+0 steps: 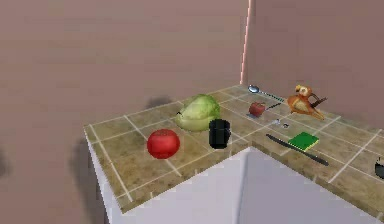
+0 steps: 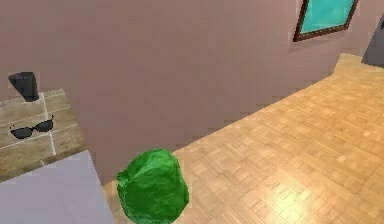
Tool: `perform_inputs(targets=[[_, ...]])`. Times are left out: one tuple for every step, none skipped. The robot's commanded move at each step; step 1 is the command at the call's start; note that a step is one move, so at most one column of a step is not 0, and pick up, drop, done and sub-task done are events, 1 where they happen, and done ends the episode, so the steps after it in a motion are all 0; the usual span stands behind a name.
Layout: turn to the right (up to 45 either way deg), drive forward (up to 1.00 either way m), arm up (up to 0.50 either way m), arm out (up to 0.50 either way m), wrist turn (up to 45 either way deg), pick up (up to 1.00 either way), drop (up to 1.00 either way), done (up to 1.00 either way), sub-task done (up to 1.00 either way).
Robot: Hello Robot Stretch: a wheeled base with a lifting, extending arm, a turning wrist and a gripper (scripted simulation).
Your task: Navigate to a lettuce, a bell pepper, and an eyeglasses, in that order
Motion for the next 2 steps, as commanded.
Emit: perform_inputs(targets=[[0.0, 0.0, 0.0, 0.0, 0.0, 0.0, 0.0, 0.0, 1.0], [45.0, 0.0, 0.0, 0.0, 0.0, 0.0, 0.0, 0.0, 0.0]])
